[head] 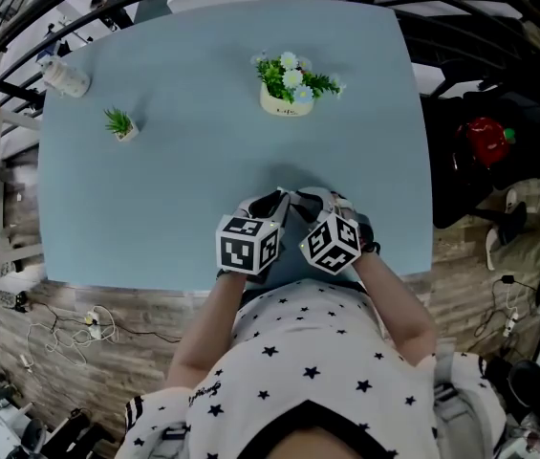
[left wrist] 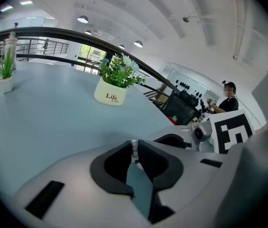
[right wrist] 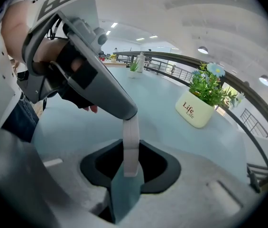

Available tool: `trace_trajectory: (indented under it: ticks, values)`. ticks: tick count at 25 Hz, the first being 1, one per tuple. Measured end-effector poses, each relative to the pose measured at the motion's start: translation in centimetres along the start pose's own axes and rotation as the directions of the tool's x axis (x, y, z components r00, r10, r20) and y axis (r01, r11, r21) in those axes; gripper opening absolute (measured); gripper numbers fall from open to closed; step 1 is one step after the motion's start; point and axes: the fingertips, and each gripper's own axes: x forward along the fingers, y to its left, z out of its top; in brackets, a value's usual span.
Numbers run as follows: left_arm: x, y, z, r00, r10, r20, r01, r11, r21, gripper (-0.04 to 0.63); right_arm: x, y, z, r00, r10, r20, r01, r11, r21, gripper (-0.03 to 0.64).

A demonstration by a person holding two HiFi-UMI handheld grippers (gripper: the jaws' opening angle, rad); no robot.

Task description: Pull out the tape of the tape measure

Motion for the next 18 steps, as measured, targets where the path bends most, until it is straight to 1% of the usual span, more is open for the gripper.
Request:
trace_trajectory:
  ticks: [5, 16, 18]
  values:
    - [-0.5, -0.3, 0.2, 1.000, -0.015, 0.013, 0.015, 1.000, 0.003, 0.034, -0.1, -0.1, 0.0, 1.000, -0.023, -0.002, 0.022, 0.998, -0.050, 0.101]
    - [-2.4, -1.2, 0.2, 0.999, -0.032, 0.035, 0.030, 0.999, 0.038, 0.032, -0.4, 0.3, 0.9, 0.998, -0.056, 0.012, 0.057, 0.989, -0.135, 0.100]
    - [-2.9, -1.3, 0.4, 0.998, -0.033, 0.048, 0.031, 0.999, 0.035, 0.031, -0.3, 0.3, 1.0, 0.998, -0.061, 0.005, 0.061, 0.988, -0.144, 0.100]
